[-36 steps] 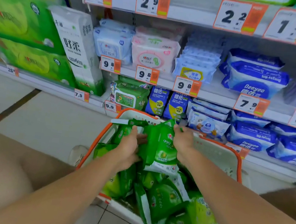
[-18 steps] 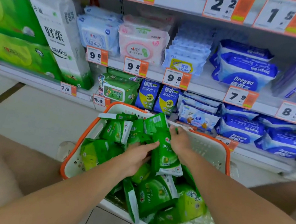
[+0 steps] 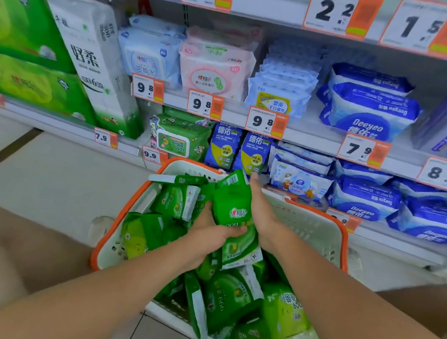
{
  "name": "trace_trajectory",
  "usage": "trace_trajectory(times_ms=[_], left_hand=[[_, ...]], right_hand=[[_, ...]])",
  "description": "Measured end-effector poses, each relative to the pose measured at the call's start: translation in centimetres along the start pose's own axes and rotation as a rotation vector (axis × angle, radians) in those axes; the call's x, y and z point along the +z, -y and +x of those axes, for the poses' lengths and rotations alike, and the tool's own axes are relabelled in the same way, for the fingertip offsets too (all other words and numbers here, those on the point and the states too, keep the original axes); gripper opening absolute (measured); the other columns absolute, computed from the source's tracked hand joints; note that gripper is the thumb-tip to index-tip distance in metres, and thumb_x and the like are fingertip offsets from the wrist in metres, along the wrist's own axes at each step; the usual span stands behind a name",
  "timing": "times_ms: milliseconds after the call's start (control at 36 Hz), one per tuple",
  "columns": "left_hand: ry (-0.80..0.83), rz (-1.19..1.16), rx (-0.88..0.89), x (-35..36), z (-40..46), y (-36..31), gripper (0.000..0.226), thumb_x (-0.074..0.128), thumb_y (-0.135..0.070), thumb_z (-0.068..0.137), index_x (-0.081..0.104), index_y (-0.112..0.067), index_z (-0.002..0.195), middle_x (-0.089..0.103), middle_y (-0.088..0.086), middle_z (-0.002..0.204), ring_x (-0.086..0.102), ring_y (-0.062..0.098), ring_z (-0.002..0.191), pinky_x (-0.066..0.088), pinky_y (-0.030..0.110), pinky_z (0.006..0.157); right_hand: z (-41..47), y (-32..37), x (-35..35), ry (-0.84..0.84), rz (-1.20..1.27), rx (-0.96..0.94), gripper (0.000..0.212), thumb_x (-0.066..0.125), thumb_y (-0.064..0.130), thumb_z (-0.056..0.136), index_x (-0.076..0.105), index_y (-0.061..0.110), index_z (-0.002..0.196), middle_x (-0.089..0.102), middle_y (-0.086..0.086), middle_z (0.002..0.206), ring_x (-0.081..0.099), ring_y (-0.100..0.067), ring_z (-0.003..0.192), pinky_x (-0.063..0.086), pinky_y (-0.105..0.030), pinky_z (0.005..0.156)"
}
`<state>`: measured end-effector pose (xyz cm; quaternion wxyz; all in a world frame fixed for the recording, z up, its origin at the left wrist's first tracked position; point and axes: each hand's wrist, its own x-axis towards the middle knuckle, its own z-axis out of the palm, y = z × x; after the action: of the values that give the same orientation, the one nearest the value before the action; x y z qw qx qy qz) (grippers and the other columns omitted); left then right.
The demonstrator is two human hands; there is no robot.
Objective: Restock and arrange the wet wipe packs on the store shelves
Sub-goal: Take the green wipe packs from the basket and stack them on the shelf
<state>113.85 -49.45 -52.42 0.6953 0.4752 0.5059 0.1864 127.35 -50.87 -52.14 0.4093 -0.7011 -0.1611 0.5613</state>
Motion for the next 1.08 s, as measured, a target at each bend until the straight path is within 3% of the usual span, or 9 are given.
trace_trajectory(times_ms=[111, 222, 333, 417, 639, 694, 778, 889, 1083], left_hand=[[-0.053, -0.183, 0.089, -1.7, -0.9, -2.3, 0.08, 0.091, -0.015, 0.066, 0.048, -0.021, 0.133, 0.073, 0.001, 0.113, 0.072, 0.021, 0.099, 0.055, 0.046, 0.093], [-0.096, -0.333, 0.218, -3.8, -1.7, -7.4, 0.081, 0.087, -0.032, 0.07, 0.045, -0.023, 0.139, 0.07, 0.004, 0.121, 0.069, 0.025, 0.107, 0.053, 0.049, 0.095], [-0.249, -0.232, 0.484, -4.8, -4.1, -14.2, 0.059, 0.057, -0.045, 0.095, 0.029, -0.029, 0.145, 0.057, -0.005, 0.132, 0.064, 0.007, 0.108, 0.055, 0.029, 0.091], [-0.274, -0.081, 0.645, -5.6, -5.1, -19.3, 0.056, 0.048, -0.049, 0.098, 0.03, -0.029, 0.146, 0.049, -0.006, 0.135, 0.056, 0.0, 0.107, 0.047, 0.018, 0.09], [-0.05, 0.05, 0.786, -7.5, -4.4, -30.8, 0.069, 0.043, -0.072, 0.086, 0.038, -0.033, 0.143, 0.055, -0.01, 0.135, 0.054, 0.006, 0.121, 0.041, 0.029, 0.106], [-0.124, 0.13, 0.901, -9.1, -3.3, -34.1, 0.061, 0.035, -0.064, 0.096, 0.042, -0.029, 0.146, 0.049, -0.01, 0.144, 0.045, 0.009, 0.131, 0.031, 0.035, 0.115], [-0.404, 0.464, 1.036, -13.1, -0.1, -37.1, 0.045, 0.043, -0.045, 0.102, 0.053, -0.021, 0.139, 0.054, -0.008, 0.136, 0.05, 0.011, 0.123, 0.034, 0.022, 0.099], [-0.562, 1.029, 1.019, -17.9, 6.6, -38.5, 0.06, 0.057, -0.047, 0.095, 0.047, -0.013, 0.142, 0.051, 0.009, 0.141, 0.046, 0.027, 0.131, 0.039, 0.038, 0.107], [-0.556, 1.224, 0.98, -20.7, 13.5, -38.3, 0.062, 0.05, -0.055, 0.094, 0.033, -0.029, 0.148, 0.036, -0.003, 0.151, 0.023, 0.021, 0.145, 0.03, 0.041, 0.113]], right_hand=[[-3.2, 3.9, 0.9, 0.14, -0.192, -0.147, 0.105, 0.03, 0.102, 0.062, 0.033, 0.045, 0.15, 0.033, 0.007, 0.159, 0.035, -0.018, 0.144, 0.022, -0.046, 0.12], [-5.8, 8.1, 1.2, 0.297, -0.345, -0.223, 0.099, 0.052, 0.096, 0.056, 0.046, 0.048, 0.142, 0.038, 0.016, 0.154, 0.035, -0.012, 0.14, 0.026, -0.043, 0.114], [-8.4, 10.5, 3.7, 0.494, -0.053, -0.302, 0.073, 0.077, 0.062, 0.069, 0.06, 0.033, 0.134, 0.062, 0.009, 0.135, 0.054, -0.015, 0.13, 0.034, -0.043, 0.115], [-10.7, 12.4, 5.4, 0.564, 0.19, -0.336, 0.052, 0.068, 0.033, 0.081, 0.063, 0.015, 0.129, 0.069, -0.008, 0.126, 0.065, -0.024, 0.118, 0.048, -0.043, 0.106], [-14.9, 21.1, 6.0, 0.341, 0.2, -0.654, 0.043, 0.071, 0.018, 0.075, 0.07, 0.007, 0.116, 0.075, -0.015, 0.107, 0.074, -0.03, 0.096, 0.061, -0.04, 0.083], [-15.3, 24.9, 6.5, 0.309, 0.261, -0.723, 0.042, 0.072, 0.021, 0.074, 0.072, 0.007, 0.114, 0.075, -0.015, 0.107, 0.073, -0.031, 0.097, 0.061, -0.043, 0.082], [-14.0, 31.5, 7.5, 0.3, 0.293, -0.749, 0.033, 0.071, 0.03, 0.08, 0.076, 0.009, 0.105, 0.075, -0.015, 0.106, 0.074, -0.031, 0.096, 0.06, -0.047, 0.083], [-8.8, 40.5, 9.4, 0.183, 0.235, -0.662, 0.038, 0.059, 0.024, 0.097, 0.077, 0.008, 0.068, 0.076, -0.012, 0.075, 0.074, -0.022, 0.062, 0.06, -0.041, 0.053], [4.4, 50.3, 14.6, 0.082, -0.049, -0.661, 0.01, 0.064, 0.004, 0.093, 0.066, 0.005, 0.102, 0.075, -0.007, 0.077, 0.073, -0.019, 0.065, 0.062, -0.038, 0.062]])
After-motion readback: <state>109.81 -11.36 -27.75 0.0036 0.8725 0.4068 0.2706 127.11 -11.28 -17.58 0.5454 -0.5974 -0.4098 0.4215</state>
